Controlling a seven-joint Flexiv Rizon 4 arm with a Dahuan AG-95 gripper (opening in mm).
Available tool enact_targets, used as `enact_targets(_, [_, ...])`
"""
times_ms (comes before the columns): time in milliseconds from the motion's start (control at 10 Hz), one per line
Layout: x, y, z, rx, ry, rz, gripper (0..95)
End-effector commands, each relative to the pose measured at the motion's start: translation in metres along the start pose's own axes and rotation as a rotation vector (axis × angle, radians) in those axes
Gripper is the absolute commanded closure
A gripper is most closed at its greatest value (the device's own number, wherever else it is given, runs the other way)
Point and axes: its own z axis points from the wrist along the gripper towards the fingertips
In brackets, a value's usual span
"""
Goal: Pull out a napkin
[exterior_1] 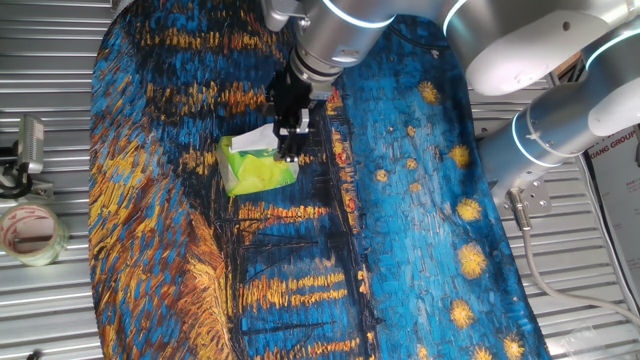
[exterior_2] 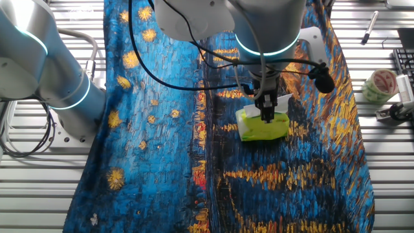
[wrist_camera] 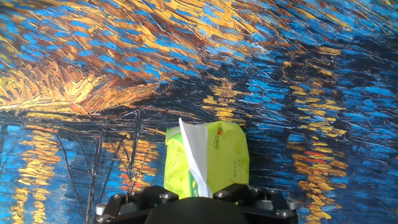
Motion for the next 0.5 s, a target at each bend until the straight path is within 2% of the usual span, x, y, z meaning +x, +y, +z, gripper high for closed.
enact_targets(100, [0.0005,-0.0001,-0.0009,-0.004,0.000,-0.003,19.0])
enact_targets(300, [0.0005,-0.0001,-0.0007,0.002,0.002,-0.003,19.0])
enact_targets(500, [0.0007,-0.0001,-0.0007,-0.005,0.002,-0.011,19.0])
